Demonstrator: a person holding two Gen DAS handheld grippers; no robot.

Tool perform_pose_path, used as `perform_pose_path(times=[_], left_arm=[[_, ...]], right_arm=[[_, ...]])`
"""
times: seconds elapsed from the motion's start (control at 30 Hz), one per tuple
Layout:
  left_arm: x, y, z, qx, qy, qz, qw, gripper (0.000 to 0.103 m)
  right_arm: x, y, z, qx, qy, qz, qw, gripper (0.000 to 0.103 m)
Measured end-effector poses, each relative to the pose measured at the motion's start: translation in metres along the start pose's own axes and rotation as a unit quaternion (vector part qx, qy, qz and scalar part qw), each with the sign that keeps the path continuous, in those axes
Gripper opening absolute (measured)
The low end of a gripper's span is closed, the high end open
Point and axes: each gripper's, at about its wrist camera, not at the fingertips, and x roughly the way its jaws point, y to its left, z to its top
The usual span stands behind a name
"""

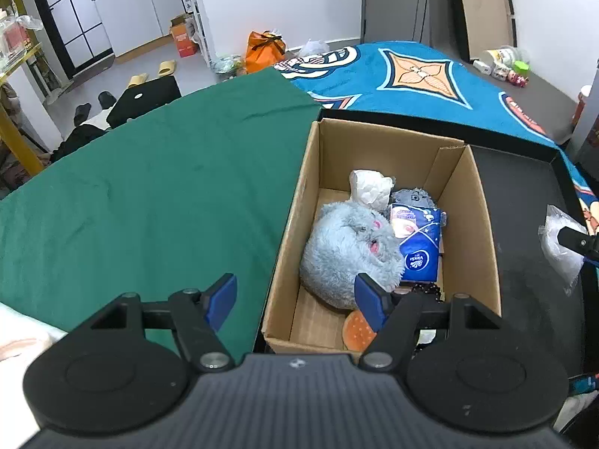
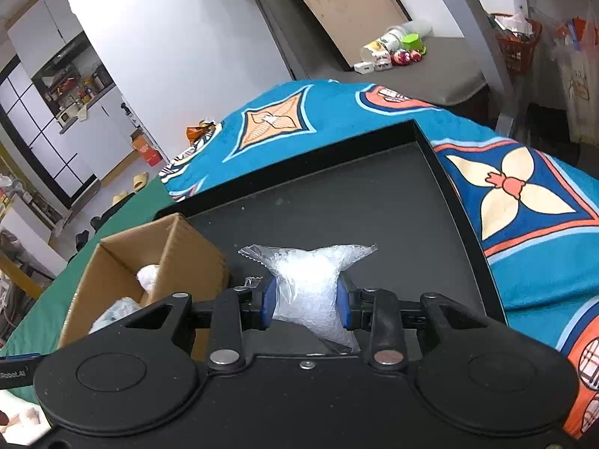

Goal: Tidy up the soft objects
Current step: 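Carry the bag of filling with the right gripper and drop it into the box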

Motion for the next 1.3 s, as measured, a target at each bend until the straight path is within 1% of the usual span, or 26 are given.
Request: perform_pose_path(times=[0.1,0.2,0.53,0.63,0.8,0.9,0.97,1.0,1.07,1.1,1.13,1.17,1.2,1.23,1.3], left_arm=[[-0.001,0.004,-0.002,-0.004,-0.003,-0.005,1.0000,0.068],[-0.001,0.009,-0.002,-0.009,-0.006,-0.012,0.9999,0.068],[0.003,0.021,-0.009,-0.022,-0.015,-0.034,0.9991,0.068],[0.006,0.024,-0.012,-0.029,-0.014,-0.048,0.9983,0.067],[0.013,0.033,-0.015,-0.046,-0.013,-0.069,0.9965,0.062],[0.017,0.038,-0.016,-0.057,-0.008,-0.078,0.9953,0.053],[0.021,0.041,-0.018,-0.064,-0.004,-0.086,0.9943,0.045],[0.023,0.043,-0.019,-0.068,-0.002,-0.090,0.9936,0.042],[0.027,0.047,-0.019,-0.077,0.003,-0.093,0.9926,0.032],[0.028,0.048,-0.020,-0.082,0.004,-0.098,0.9919,0.030],[0.030,0.050,-0.020,-0.085,0.005,-0.101,0.9912,0.026],[0.031,0.052,-0.020,-0.090,0.005,-0.103,0.9905,0.019],[0.032,0.054,-0.020,-0.096,0.004,-0.104,0.9900,0.015],[0.032,0.056,-0.021,-0.100,0.001,-0.104,0.9895,0.013],[0.034,0.058,-0.021,-0.104,0.000,-0.108,0.9886,0.013]], right_arm=[[-0.006,0.008,0.002,-0.011,-0.006,0.000,1.000,0.032],[-0.013,0.020,0.007,-0.022,-0.013,0.012,1.000,0.032],[-0.026,0.057,0.015,-0.062,-0.033,0.027,0.997,0.032],[-0.027,0.068,0.017,-0.073,-0.036,0.031,0.996,0.032],[-0.027,0.088,0.020,-0.090,-0.040,0.035,0.994,0.032],[-0.025,0.101,0.019,-0.106,-0.039,0.038,0.993,0.032],[-0.023,0.108,0.017,-0.114,-0.036,0.040,0.992,0.032],[-0.021,0.112,0.016,-0.118,-0.033,0.040,0.992,0.032],[-0.018,0.119,0.013,-0.126,-0.029,0.039,0.991,0.032],[-0.016,0.123,0.012,-0.131,-0.027,0.038,0.990,0.032],[-0.016,0.126,0.011,-0.136,-0.027,0.037,0.990,0.032],[-0.014,0.129,0.010,-0.139,-0.025,0.036,0.989,0.032],[-0.013,0.133,0.009,-0.142,-0.024,0.035,0.989,0.032],[-0.013,0.135,0.008,-0.144,-0.023,0.036,0.989,0.032],[-0.012,0.141,0.006,-0.151,-0.024,0.034,0.988,0.032]])
